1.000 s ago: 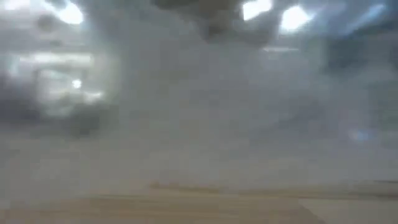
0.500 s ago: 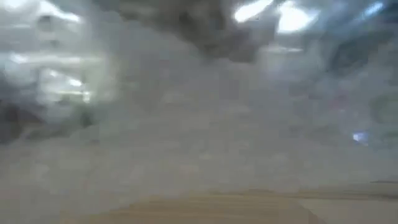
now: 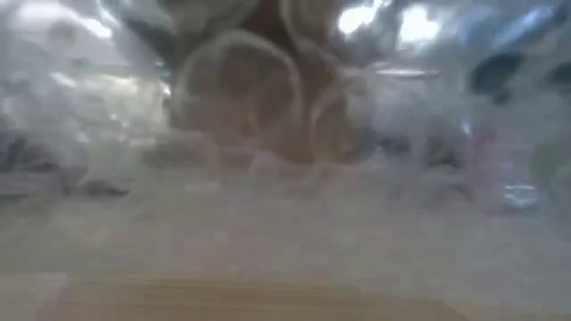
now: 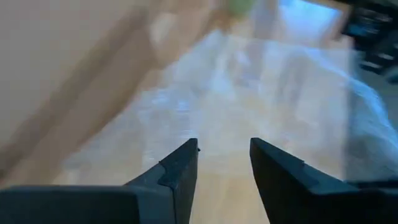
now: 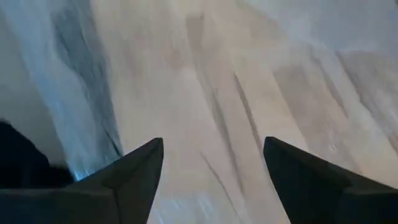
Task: Wrap mug
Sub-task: Wrap the green mug with the transparent bubble wrap
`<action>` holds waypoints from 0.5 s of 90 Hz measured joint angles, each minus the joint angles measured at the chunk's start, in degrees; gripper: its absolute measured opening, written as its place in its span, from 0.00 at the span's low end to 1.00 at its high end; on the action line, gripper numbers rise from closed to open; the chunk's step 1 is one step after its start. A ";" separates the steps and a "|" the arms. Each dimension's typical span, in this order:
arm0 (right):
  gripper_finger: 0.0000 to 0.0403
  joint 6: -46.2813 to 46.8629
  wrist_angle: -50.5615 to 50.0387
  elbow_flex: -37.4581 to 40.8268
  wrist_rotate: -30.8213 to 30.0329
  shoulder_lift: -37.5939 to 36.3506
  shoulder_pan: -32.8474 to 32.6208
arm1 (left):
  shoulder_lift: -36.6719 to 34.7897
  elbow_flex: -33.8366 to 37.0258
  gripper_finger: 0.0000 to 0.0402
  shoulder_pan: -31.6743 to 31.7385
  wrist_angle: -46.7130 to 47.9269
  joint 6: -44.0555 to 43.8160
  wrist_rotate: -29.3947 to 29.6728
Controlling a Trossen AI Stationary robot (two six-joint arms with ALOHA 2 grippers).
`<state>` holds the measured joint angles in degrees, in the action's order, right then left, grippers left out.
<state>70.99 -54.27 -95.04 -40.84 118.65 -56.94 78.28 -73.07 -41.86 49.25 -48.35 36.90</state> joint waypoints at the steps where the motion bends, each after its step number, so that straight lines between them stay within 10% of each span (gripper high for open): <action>1: 0.66 -0.52 0.59 0.00 -0.37 0.00 0.13 | 0.32 0.43 0.33 -0.25 -1.13 0.32 -0.33; 45: 0.66 -7.99 30.29 11.78 6.20 2.64 6.52 | 26.53 9.98 0.33 5.92 -18.58 0.13 6.49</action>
<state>63.00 -23.98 -83.26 -34.65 121.30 -50.41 104.81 -63.09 -35.94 30.66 -48.22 43.40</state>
